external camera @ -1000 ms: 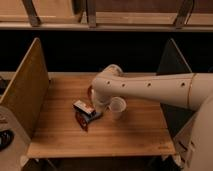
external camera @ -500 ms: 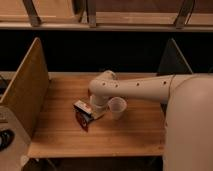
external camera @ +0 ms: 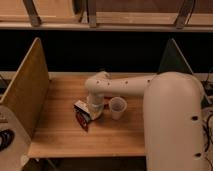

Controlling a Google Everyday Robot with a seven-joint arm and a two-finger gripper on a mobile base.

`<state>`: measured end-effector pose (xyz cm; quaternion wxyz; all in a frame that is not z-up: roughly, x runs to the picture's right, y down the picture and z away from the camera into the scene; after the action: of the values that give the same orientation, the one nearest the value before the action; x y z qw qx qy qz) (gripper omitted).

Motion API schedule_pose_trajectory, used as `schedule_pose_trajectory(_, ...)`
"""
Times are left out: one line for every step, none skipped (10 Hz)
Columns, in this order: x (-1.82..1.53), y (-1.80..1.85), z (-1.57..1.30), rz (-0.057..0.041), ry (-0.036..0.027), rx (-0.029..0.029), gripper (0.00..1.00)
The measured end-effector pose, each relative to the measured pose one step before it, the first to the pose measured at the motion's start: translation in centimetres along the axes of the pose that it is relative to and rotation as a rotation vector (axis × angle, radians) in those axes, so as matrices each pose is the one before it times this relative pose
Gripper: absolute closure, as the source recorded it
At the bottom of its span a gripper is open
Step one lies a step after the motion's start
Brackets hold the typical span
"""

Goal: Push the eraser across the table

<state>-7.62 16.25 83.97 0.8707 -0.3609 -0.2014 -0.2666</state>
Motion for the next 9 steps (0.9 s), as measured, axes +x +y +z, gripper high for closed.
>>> schedule_pose_trajectory(0.072,-0.708,0.401,-0.01084,-0.00593,-0.00484,1.00)
schedule_pose_trajectory(0.015,-0.590,0.285,-0.01596,-0.00198,-0.00519,1.00)
schedule_pose_trajectory(-0.161,-1.296,0.350,-0.03356,-0.00117,0.00751,1.00)
schedule_pose_trajectory(0.097,-0.834,0.019,-0.02555,0.00329,0.01178,1.00)
schedule_pose_trajectory(0.211,-1.265,-0.319,-0.04037,0.01149,0.02807,1.00)
schedule_pose_trajectory(0.207,-1.611,-0.605,-0.05744,0.01869,0.04399,1.00)
schedule_pose_trajectory(0.068,-1.574,-0.565,-0.05643,0.01824,0.04466,1.00)
schedule_pose_trajectory(0.221,-1.314,-0.418,-0.04827,0.01595,0.04388,1.00)
schedule_pose_trajectory(0.717,-1.946,-0.742,-0.06014,0.02351,0.08163,1.00)
